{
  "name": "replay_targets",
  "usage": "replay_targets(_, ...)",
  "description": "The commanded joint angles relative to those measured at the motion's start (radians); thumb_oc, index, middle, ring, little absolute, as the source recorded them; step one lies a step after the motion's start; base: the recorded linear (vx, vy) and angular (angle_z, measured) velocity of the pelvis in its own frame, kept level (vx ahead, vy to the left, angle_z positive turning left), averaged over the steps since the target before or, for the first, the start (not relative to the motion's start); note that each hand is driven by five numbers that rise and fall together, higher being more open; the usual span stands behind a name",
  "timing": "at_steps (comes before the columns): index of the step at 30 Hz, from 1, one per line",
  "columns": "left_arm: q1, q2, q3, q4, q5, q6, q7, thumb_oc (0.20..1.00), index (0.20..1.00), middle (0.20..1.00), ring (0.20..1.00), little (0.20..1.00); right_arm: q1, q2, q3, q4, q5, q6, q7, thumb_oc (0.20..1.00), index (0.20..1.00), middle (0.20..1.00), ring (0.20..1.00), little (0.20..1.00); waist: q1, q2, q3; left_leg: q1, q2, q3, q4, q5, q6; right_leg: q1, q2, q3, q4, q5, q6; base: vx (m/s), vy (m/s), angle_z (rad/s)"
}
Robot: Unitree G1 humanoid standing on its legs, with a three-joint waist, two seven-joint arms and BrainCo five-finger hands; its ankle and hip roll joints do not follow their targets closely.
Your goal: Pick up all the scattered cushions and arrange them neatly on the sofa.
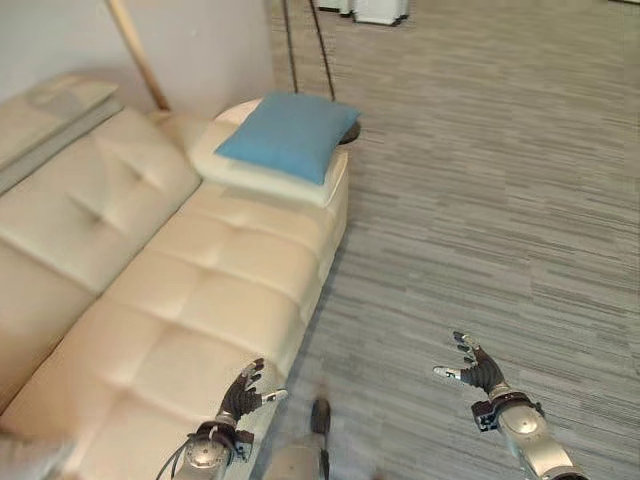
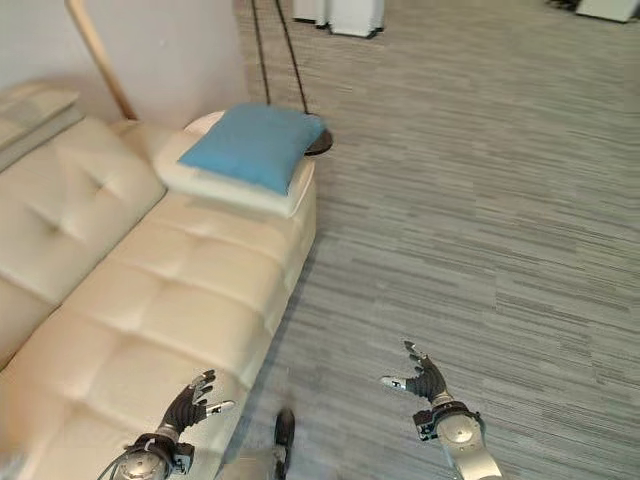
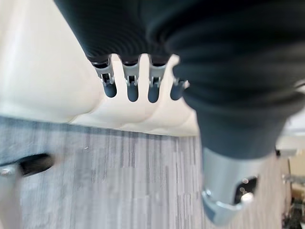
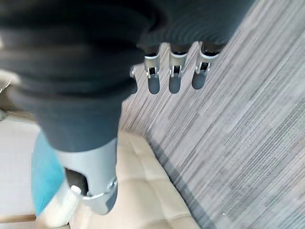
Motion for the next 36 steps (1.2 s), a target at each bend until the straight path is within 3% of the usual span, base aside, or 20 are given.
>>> replay_targets(1, -0.019, 0.023, 0.013, -0.057, 0.01, -0.036, 0.003, 1.0, 1.0, 1.0, 1.0, 1.0, -0.055, -0.016, -0.005, -0.038, -0.003, -0.046, 0.001, 1.0, 1.0, 1.0, 1.0, 1.0, 0.036, 0.0, -0.011, -0.001, 0.025, 0.006, 0.07, -0.118, -0.031, -0.092, -0.01, -0.041, 0.151, 0.096, 0.074, 0.15, 0.093, -0.71)
replay_targets(2, -0.016, 0.032, 0.016, -0.063, 0.012, -0.036, 0.003, 1.0, 1.0, 1.0, 1.0, 1.0, -0.059, -0.004, -0.002, -0.047, -0.001, -0.048, 0.006, 1.0, 1.0, 1.0, 1.0, 1.0, 0.035, 0.005, -0.005, 0.034, 0.031, 0.032, 0.065, -0.14, -0.016, -0.156, -0.028, -0.07, 0.244, 0.158, 0.111, 0.17, 0.083, -0.66)
replay_targets(4, -0.023, 0.032, 0.017, -0.064, 0.01, -0.038, 0.01, 1.0, 1.0, 1.0, 1.0, 1.0, -0.066, 0.011, 0.001, -0.05, 0.004, -0.046, 0.01, 1.0, 1.0, 1.0, 1.0, 1.0, 0.026, 0.018, 0.005, 0.085, 0.035, 0.049, 0.044, -0.16, -0.009, -0.225, -0.063, -0.138, 0.279, 0.194, 0.126, 0.22, 0.069, -0.34)
replay_targets(5, -0.027, 0.033, 0.013, -0.077, -0.001, -0.039, 0.014, 1.0, 1.0, 1.0, 1.0, 1.0, -0.071, 0.016, 0.003, -0.053, 0.009, -0.045, 0.006, 1.0, 1.0, 1.0, 1.0, 1.0, 0.017, 0.032, 0.014, 0.112, 0.039, 0.05, 0.033, -0.174, -0.01, -0.282, -0.084, -0.204, 0.235, 0.183, 0.113, 0.25, -0.003, -0.2)
replay_targets(7, -0.027, 0.034, 0.012, -0.087, 0.001, -0.036, 0.009, 1.0, 1.0, 1.0, 1.0, 1.0, -0.077, 0.011, 0.003, -0.062, 0.01, -0.041, 0.005, 1.0, 1.0, 1.0, 1.0, 1.0, 0.005, 0.04, 0.02, 0.148, 0.041, 0.049, 0.025, -0.199, -0.012, -0.325, -0.098, -0.235, 0.161, 0.182, 0.101, 0.23, -0.04, -0.38)
replay_targets(10, -0.027, 0.033, 0.01, -0.094, 0.005, -0.034, 0.004, 1.0, 1.0, 1.0, 1.0, 1.0, -0.082, 0.005, 0.003, -0.075, 0.007, -0.039, -0.001, 1.0, 1.0, 1.0, 1.0, 1.0, -0.006, 0.042, 0.03, 0.184, 0.04, 0.044, 0.032, -0.238, -0.017, -0.357, -0.118, -0.247, 0.06, 0.215, 0.098, 0.25, -0.102, -0.06)
replay_targets(12, -0.037, 0.026, 0.01, -0.089, 0.016, -0.035, 0.006, 1.0, 1.0, 1.0, 1.0, 1.0, -0.093, 0.006, 0.001, -0.07, 0.0, -0.034, -0.007, 1.0, 1.0, 1.0, 1.0, 1.0, -0.025, 0.04, 0.04, 0.23, 0.038, 0.027, 0.043, -0.283, -0.034, -0.409, -0.15, -0.231, -0.05, 0.26, 0.119, 0.32, -0.152, -0.03)
replay_targets(16, -0.055, 0.02, 0.012, -0.076, 0.027, -0.043, 0.015, 1.0, 1.0, 1.0, 1.0, 1.0, -0.09, 0.004, -0.002, -0.075, -0.002, -0.037, -0.003, 1.0, 1.0, 1.0, 1.0, 1.0, -0.04, 0.03, 0.04, 0.301, 0.046, -0.012, 0.054, -0.342, -0.059, -0.422, -0.175, -0.196, -0.083, 0.303, 0.144, 0.4, -0.266, 0.21)
replay_targets(18, -0.049, 0.017, 0.014, -0.071, 0.029, -0.044, 0.015, 1.0, 1.0, 1.0, 1.0, 1.0, -0.082, 0.004, -0.003, -0.075, 0.0, -0.038, -0.001, 1.0, 1.0, 1.0, 1.0, 1.0, -0.043, 0.023, 0.035, 0.318, 0.048, -0.02, 0.055, -0.353, -0.064, -0.406, -0.177, -0.194, -0.081, 0.322, 0.141, 0.26, -0.188, 0.49)
replay_targets(20, -0.049, 0.008, 0.014, -0.055, 0.02, -0.048, 0.022, 1.0, 1.0, 1.0, 1.0, 1.0, -0.082, -0.003, -0.001, -0.065, 0.004, -0.041, 0.004, 1.0, 1.0, 1.0, 1.0, 1.0, -0.048, 0.027, 0.022, 0.337, 0.079, -0.036, 0.069, -0.353, -0.081, -0.408, -0.17, -0.197, -0.038, 0.321, 0.129, 0.3, -0.271, 0.38)
replay_targets(21, -0.051, 0.004, 0.012, -0.051, 0.007, -0.045, 0.025, 1.0, 1.0, 1.0, 1.0, 1.0, -0.078, -0.013, -0.001, -0.061, 0.005, -0.044, 0.003, 1.0, 1.0, 1.0, 1.0, 1.0, -0.052, 0.036, 0.016, 0.342, 0.104, -0.049, 0.079, -0.333, -0.094, -0.407, -0.155, -0.195, -0.01, 0.307, 0.119, 0.38, -0.393, 0.45)
replay_targets(24, -0.058, -0.011, 0.007, -0.022, -0.014, -0.047, 0.022, 1.0, 1.0, 1.0, 1.0, 1.0, -0.047, -0.04, -0.015, -0.069, 0.027, -0.054, 0.015, 1.0, 1.0, 1.0, 1.0, 1.0, -0.057, 0.059, 0.01, 0.271, 0.165, -0.065, 0.238, -0.164, -0.145, -0.352, -0.107, -0.222, 0.025, 0.233, 0.062, 0.31, -0.349, 0.4)
replay_targets(26, -0.082, -0.009, 0.003, -0.019, -0.035, -0.045, 0.026, 1.0, 1.0, 1.0, 1.0, 1.0, -0.04, -0.053, -0.029, -0.067, 0.051, -0.053, 0.0, 1.0, 1.0, 1.0, 1.0, 1.0, -0.057, 0.03, 0.03, 0.151, 0.205, 0.002, 0.439, -0.074, -0.142, -0.29, -0.109, -0.257, 0.012, 0.19, 0.019, 0.27, -0.362, 0.24)
replay_targets(27, -0.082, -0.008, 0.003, -0.019, -0.036, -0.045, 0.026, 1.0, 1.0, 1.0, 1.0, 1.0, -0.041, -0.053, -0.03, -0.067, 0.051, -0.054, 0.0, 1.0, 1.0, 1.0, 1.0, 1.0, -0.056, 0.031, 0.031, 0.149, 0.207, 0.001, 0.444, -0.076, -0.142, -0.29, -0.108, -0.257, 0.012, 0.189, 0.019, 0.33, -0.319, 0.14)
replay_targets(28, -0.087, -0.01, 0.005, -0.013, -0.039, -0.043, 0.031, 1.0, 1.0, 1.0, 1.0, 1.0, -0.04, -0.058, -0.036, -0.064, 0.056, -0.046, -0.007, 1.0, 1.0, 1.0, 1.0, 1.0, -0.038, 0.023, 0.048, 0.081, 0.179, 0.031, 0.466, -0.144, -0.124, -0.248, -0.096, -0.254, 0.003, 0.161, 0.011, 0.18, -0.124, -0.09)
replay_targets(29, -0.088, -0.01, 0.005, -0.013, -0.039, -0.044, 0.032, 1.0, 1.0, 1.0, 1.0, 1.0, -0.041, -0.057, -0.036, -0.064, 0.056, -0.046, -0.007, 1.0, 1.0, 1.0, 1.0, 1.0, -0.039, 0.02, 0.045, 0.077, 0.176, 0.031, 0.464, -0.141, -0.123, -0.251, -0.099, -0.255, 0.001, 0.163, 0.011, 0.31, -0.168, 0.0)
replay_targets(32, -0.077, -0.007, 0.008, -0.015, -0.032, -0.04, 0.031, 1.0, 1.0, 1.0, 1.0, 1.0, -0.031, -0.062, -0.051, -0.073, 0.062, -0.048, -0.006, 1.0, 1.0, 1.0, 1.0, 1.0, -0.019, 0.009, 0.044, -0.002, 0.119, 0.054, 0.368, -0.202, -0.101, -0.206, -0.081, -0.252, -0.013, 0.132, 0.014, 0.31, -0.083, -0.16)
replay_targets(33, -0.073, -0.004, 0.006, -0.017, -0.018, -0.034, 0.029, 1.0, 1.0, 1.0, 1.0, 1.0, -0.025, -0.058, -0.054, -0.069, 0.065, -0.048, -0.011, 1.0, 1.0, 1.0, 1.0, 1.0, 0.001, 0.009, 0.042, -0.048, 0.103, 0.056, 0.26, -0.181, -0.095, -0.154, -0.051, -0.249, -0.029, 0.104, 0.011, 0.55, -0.102, -0.01)
replay_targets(35, -0.075, 0.003, 0.006, -0.031, -0.009, -0.03, 0.037, 1.0, 1.0, 1.0, 1.0, 1.0, -0.042, -0.05, -0.039, -0.05, 0.064, -0.05, -0.022, 1.0, 1.0, 1.0, 1.0, 1.0, 0.036, 0.02, 0.04, -0.113, 0.088, 0.017, 0.065, -0.059, -0.118, -0.084, 0.005, -0.23, -0.044, 0.067, 0.011, 0.56, -0.056, -0.07)
replay_targets(36, -0.075, 0.003, 0.006, -0.031, -0.009, -0.03, 0.037, 1.0, 1.0, 1.0, 1.0, 1.0, -0.042, -0.049, -0.039, -0.049, 0.064, -0.05, -0.022, 1.0, 1.0, 1.0, 1.0, 1.0, 0.035, 0.017, 0.041, -0.108, 0.085, 0.018, 0.061, -0.057, -0.118, -0.082, 0.002, -0.23, -0.043, 0.065, 0.012, 0.58, 0.01, -0.22)
